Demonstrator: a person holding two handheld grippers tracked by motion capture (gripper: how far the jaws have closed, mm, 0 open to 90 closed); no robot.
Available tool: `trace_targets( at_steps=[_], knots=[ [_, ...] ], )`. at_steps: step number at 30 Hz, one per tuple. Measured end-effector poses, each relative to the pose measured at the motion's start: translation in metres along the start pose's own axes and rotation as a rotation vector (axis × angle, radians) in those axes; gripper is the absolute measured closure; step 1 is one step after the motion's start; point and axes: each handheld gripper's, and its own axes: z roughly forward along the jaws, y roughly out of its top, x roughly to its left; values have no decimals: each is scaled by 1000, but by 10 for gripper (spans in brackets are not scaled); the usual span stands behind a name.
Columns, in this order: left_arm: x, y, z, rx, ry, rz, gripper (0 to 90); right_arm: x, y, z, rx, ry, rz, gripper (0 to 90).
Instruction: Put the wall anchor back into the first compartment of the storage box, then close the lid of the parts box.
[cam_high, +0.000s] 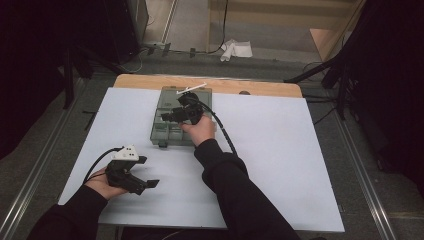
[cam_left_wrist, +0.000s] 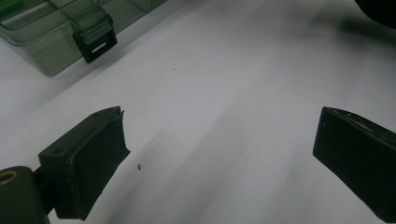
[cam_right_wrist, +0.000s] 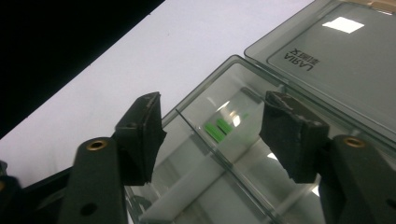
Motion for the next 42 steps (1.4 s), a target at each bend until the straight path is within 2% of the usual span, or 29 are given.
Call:
trace_targets(
  at_steps=[2,3,4,6,7,9,10,12,15,20,22,25,28,31,32,33,36,42],
  knots=[
    [2,1,1,-29,-9,-22,19,-1,-1,-5,-6,4,-5,393],
    [3,2,-1,-5,-4,-23,19,-2,-1,-8,-10,9,-6,392],
    [4,2,1,-27,-4,-30,19,-3,-2,-10,-17,9,-9,387],
    [7,3,0,-20,-5,-44,19,-4,-3,-14,-22,8,-19,371],
    [8,4,-2,0,-7,-43,20,-4,-4,-16,-21,7,-26,360],
    [9,5,-6,-25,-8,-36,21,-6,-5,-19,-19,1,-29,341],
    [11,5,-5,-46,-9,-48,21,-7,-5,-21,-22,-2,-35,333],
    [13,7,-6,-42,-1,-59,21,-9,-7,-25,-25,-12,-35,326],
    [16,9,-4,-35,-13,-83,21,-14,-10,-31,-29,-8,-22,323],
    [20,17,1,-10,-4,-82,22,-23,-16,-43,-33,-30,-16,314],
    [21,20,2,-17,-22,-82,85,-27,-17,-49,-45,-34,3,313],
    [22,26,2,-16,-11,-78,88,-33,-18,-57,-64,-33,11,322],
    [27,31,0,-31,-4,-100,88,-36,-20,-62,-56,-39,11,325],
    [32,35,0,-39,5,-99,89,-38,-21,-67,-53,-47,8,324],
    [32,35,0,-39,5,-99,88,-39,-21,-68,-47,-48,12,324],
    [34,39,0,-27,34,-98,89,-40,-22,-69,-50,-47,14,324],
    [39,45,2,-21,31,-92,88,-43,-23,-72,-47,-51,21,324],
    [54,56,3,-27,22,-141,89,-47,-25,-80,-40,-46,42,318]
  ],
)
